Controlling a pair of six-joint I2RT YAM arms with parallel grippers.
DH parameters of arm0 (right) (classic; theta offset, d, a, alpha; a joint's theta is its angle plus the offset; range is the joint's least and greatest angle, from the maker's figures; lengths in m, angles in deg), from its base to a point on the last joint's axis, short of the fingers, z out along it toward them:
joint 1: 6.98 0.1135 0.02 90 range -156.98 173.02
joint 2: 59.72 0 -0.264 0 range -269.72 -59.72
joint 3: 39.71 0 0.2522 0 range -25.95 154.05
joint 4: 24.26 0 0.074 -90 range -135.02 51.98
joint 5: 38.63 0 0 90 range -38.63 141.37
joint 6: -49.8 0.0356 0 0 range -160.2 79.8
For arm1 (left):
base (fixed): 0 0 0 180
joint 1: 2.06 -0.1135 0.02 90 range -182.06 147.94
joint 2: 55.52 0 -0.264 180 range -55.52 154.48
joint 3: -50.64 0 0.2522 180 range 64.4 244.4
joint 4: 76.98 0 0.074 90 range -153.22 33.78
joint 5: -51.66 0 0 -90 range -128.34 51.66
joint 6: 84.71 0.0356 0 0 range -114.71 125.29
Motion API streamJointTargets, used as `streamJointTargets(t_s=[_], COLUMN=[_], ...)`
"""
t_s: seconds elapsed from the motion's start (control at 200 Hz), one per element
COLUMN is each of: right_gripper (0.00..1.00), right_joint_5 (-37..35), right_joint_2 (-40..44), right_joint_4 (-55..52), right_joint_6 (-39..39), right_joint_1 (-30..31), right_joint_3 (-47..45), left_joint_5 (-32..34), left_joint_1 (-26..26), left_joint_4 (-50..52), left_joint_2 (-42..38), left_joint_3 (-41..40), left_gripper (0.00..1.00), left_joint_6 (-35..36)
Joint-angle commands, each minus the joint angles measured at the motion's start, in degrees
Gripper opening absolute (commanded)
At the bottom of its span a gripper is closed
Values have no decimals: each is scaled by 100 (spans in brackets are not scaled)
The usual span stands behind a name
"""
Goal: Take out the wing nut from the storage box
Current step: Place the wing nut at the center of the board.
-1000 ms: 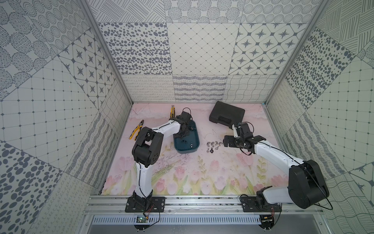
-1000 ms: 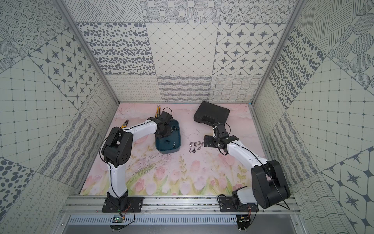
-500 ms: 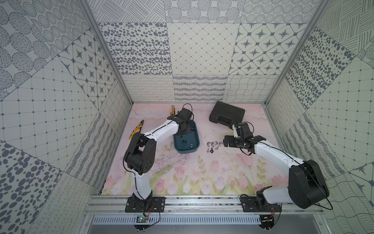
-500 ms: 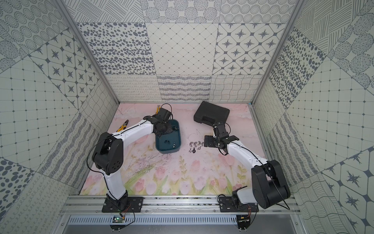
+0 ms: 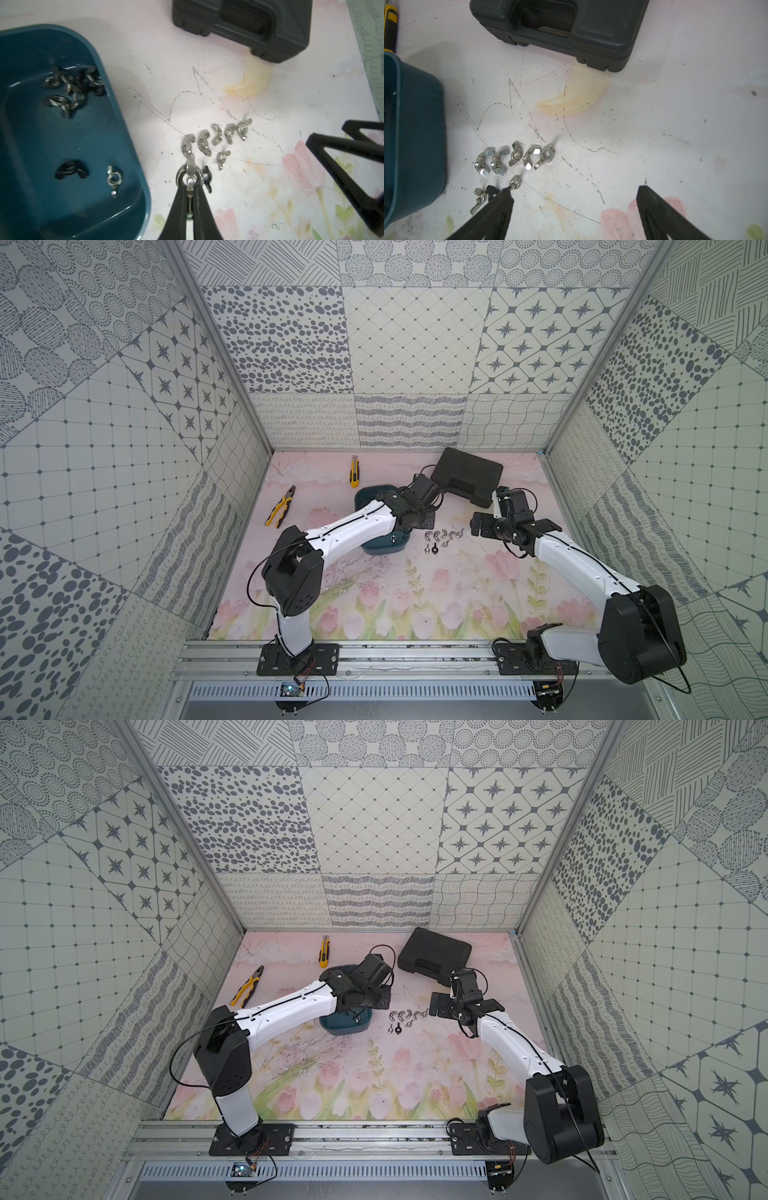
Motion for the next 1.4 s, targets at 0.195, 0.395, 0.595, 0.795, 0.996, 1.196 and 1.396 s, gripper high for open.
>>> streamJointTargets(t_s=[0.195,0.395,0.595,0.795,0.996,1.196,1.396], right_gripper=[97,97,97,97,97,97,97], right_joint_5=[-86,-77,-47,9,80,140,178], right_joint_2=[388,503,489,484,469,461,478], right_joint_4=[-129,-181,-181,-181,-180,-142,-129], right_joint_6=[36,6,-12,-21,-30,-30,-38], right_joint_1=[-318,-422,-451,-451,-451,-451,-451], right_joint_3=[-256,-323,-348,-344,-345,-360,-369], left_joint_5=[-421,-327,-255,-29,109,151,201], left_joint_1=[853,905,905,887,851,828,791], left_joint_4=[181,204,171,310,427,458,525], left_joint_2=[1291,1811,2112,2369,2494,2514,2558], left_joint_3=[947,1240,1324,1466,1545,1545,1615], left_gripper=[0,0,0,0,0,3,12], left_joint_6=[-138,-268,-342,-405,-411,-414,-422])
